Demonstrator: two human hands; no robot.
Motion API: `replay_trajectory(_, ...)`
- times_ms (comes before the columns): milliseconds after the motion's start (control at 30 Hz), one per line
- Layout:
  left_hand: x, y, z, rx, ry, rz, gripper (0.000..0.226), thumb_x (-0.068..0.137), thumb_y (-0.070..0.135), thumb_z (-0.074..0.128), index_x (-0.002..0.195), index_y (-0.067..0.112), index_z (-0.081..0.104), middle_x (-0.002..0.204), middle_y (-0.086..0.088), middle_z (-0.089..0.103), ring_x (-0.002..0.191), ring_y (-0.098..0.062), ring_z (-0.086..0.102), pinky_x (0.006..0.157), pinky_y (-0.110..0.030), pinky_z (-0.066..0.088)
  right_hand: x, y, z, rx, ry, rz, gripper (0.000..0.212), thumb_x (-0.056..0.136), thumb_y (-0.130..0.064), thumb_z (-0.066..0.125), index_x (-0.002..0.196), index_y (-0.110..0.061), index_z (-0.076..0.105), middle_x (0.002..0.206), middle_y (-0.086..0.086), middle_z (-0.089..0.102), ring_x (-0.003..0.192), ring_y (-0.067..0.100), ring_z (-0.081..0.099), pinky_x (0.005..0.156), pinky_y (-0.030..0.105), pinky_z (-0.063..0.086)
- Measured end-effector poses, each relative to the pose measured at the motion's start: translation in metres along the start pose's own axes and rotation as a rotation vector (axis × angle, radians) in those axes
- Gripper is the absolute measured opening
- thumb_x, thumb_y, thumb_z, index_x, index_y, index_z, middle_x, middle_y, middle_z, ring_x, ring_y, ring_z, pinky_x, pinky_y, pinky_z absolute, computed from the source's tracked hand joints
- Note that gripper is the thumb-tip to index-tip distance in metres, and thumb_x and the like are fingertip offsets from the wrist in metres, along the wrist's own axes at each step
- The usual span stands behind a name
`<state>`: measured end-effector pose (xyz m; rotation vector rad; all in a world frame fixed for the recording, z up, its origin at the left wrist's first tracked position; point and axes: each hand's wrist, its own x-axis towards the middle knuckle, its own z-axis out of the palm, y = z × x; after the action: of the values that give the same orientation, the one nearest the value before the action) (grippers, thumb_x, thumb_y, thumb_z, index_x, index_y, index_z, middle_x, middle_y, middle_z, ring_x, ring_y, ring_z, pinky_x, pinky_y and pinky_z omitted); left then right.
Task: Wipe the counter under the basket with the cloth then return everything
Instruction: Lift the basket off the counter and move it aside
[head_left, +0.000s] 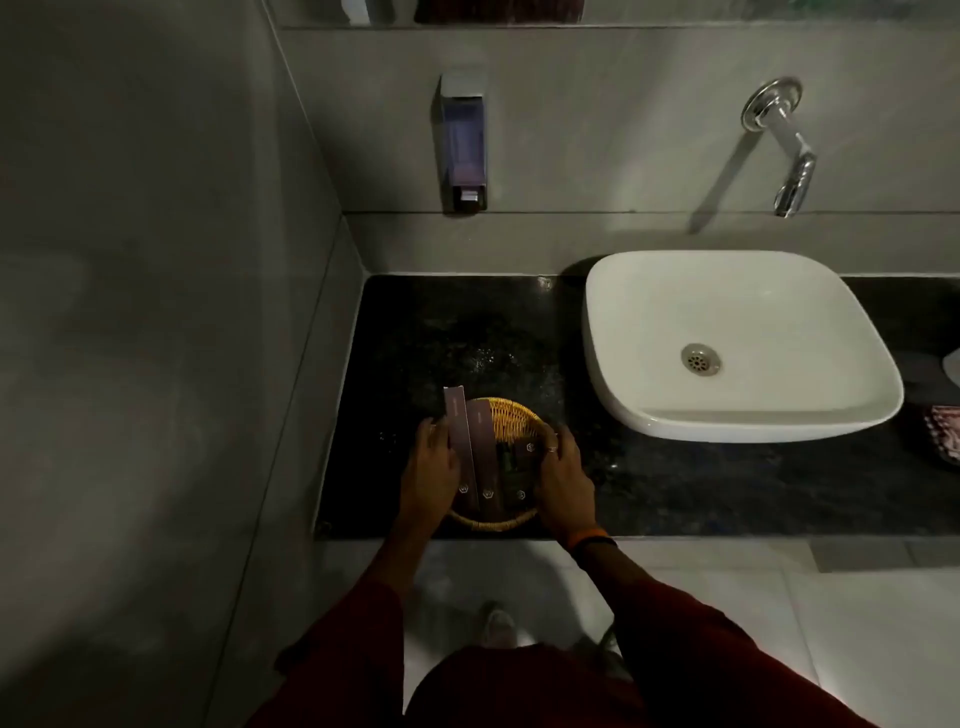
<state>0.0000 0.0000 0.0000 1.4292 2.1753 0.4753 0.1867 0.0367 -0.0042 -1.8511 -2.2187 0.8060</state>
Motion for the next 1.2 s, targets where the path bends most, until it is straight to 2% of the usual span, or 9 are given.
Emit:
replay_trajectory(167, 0.006, 0.002, -0.005, 0.023, -0.013, -0.034, 0.054, 0.098, 0.006, 0.05, 0.149, 0.017, 0.039, 0.154, -0.013, 0.039, 0.132, -0.035, 0.052, 0.106, -0.046, 0.05, 0.0, 0.007, -0.004, 0.033, 0.01, 0.024, 0.064, 0.097, -0.02, 0.054, 0.153, -0.015, 0.022, 0.159, 0.015, 0.022, 0.116, 0.04, 0.061, 0.095, 0.055, 0.056)
replay_trajectory(300, -0.008, 0.018, 0.003, -0.068, 0.036, 0.036, 0.052, 0.094, -0.002, 0.048, 0.144, 0.013, 0.048, 0.145, -0.014, 0.051, 0.125, -0.034, 0.057, 0.102, -0.048, 0.052, -0.011, 0.025, -0.019, 0.109, 0.072, 0.026, 0.048, 0.102, -0.028, 0.037, 0.149, -0.022, 0.031, 0.152, 0.008, 0.04, 0.112, 0.035, 0.065, 0.093, 0.047, 0.054)
replay_trajectory(400, -0.02, 0.038, 0.019, -0.076, 0.038, 0.071, 0.054, 0.093, -0.002, 0.047, 0.144, 0.013, 0.048, 0.143, -0.013, 0.053, 0.122, -0.03, 0.059, 0.101, -0.045, 0.053, -0.026, 0.054, -0.034, 0.089, 0.199, -0.029, 0.067, 0.089, -0.041, 0.019, 0.148, -0.015, 0.038, 0.152, 0.011, 0.04, 0.104, 0.03, 0.067, 0.083, 0.047, 0.061)
replay_trajectory(500, -0.034, 0.069, 0.045, -0.088, 0.027, 0.116, 0.055, 0.089, -0.003, 0.051, 0.142, 0.013, 0.052, 0.141, -0.013, 0.057, 0.122, -0.03, 0.06, 0.102, -0.044, 0.051, -0.046, 0.094, -0.052, 0.147, 0.254, -0.02, 0.062, 0.091, -0.032, 0.025, 0.146, -0.01, 0.042, 0.149, 0.012, 0.043, 0.096, 0.027, 0.069, 0.073, 0.038, 0.062)
replay_trajectory(600, -0.052, 0.109, 0.081, -0.105, 0.013, 0.157, 0.053, 0.088, 0.0, 0.054, 0.139, 0.014, 0.055, 0.135, -0.01, 0.062, 0.115, -0.028, 0.065, 0.095, -0.041, 0.055, -0.059, 0.148, -0.073, 0.169, 0.289, 0.024, 0.051, 0.095, -0.016, 0.037, 0.145, -0.011, 0.045, 0.146, 0.009, 0.046, 0.097, 0.024, 0.067, 0.072, 0.029, 0.058)
replay_trajectory(700, -0.076, 0.156, 0.129, -0.131, 0.003, 0.186, 0.054, 0.086, -0.001, 0.057, 0.138, 0.015, 0.056, 0.129, -0.007, 0.065, 0.106, -0.025, 0.068, 0.086, -0.037, 0.058, -0.071, 0.213, -0.098, 0.175, 0.295, 0.075, 0.05, 0.093, 0.001, 0.047, 0.141, -0.011, 0.049, 0.144, 0.008, 0.049, 0.1, 0.023, 0.067, 0.076, 0.03, 0.06)
replay_trajectory(933, -0.112, 0.267, 0.231, -0.147, -0.028, 0.131, 0.057, 0.085, 0.002, 0.064, 0.14, 0.016, 0.054, 0.138, -0.008, 0.061, 0.12, -0.025, 0.064, 0.093, -0.03, 0.051, -0.085, 0.363, -0.161, 0.153, 0.22, 0.136, 0.053, 0.088, 0.007, 0.05, 0.136, -0.014, 0.054, 0.143, 0.005, 0.049, 0.09, 0.01, 0.063, 0.073, 0.016, 0.054)
replay_trajectory(1100, -0.121, 0.362, 0.288, -0.158, -0.053, 0.139, 0.056, 0.088, 0.003, 0.06, 0.142, 0.016, 0.051, 0.141, -0.008, 0.058, 0.125, -0.023, 0.06, 0.095, -0.025, 0.045, -0.079, 0.457, -0.219, 0.167, 0.212, 0.154, 0.055, 0.082, 0.008, 0.053, 0.132, -0.014, 0.056, 0.142, 0.005, 0.049, 0.093, 0.019, 0.067, 0.071, 0.026, 0.059)
replay_trajectory(1200, -0.113, 0.41, 0.309, -0.184, -0.056, 0.146, 0.051, 0.092, 0.004, 0.058, 0.142, 0.015, 0.051, 0.141, -0.009, 0.059, 0.124, -0.023, 0.06, 0.098, -0.023, 0.042, -0.068, 0.499, -0.246, 0.175, 0.225, 0.164, 0.054, 0.085, 0.009, 0.052, 0.134, -0.014, 0.055, 0.143, 0.006, 0.049, 0.099, 0.021, 0.067, 0.077, 0.029, 0.06)
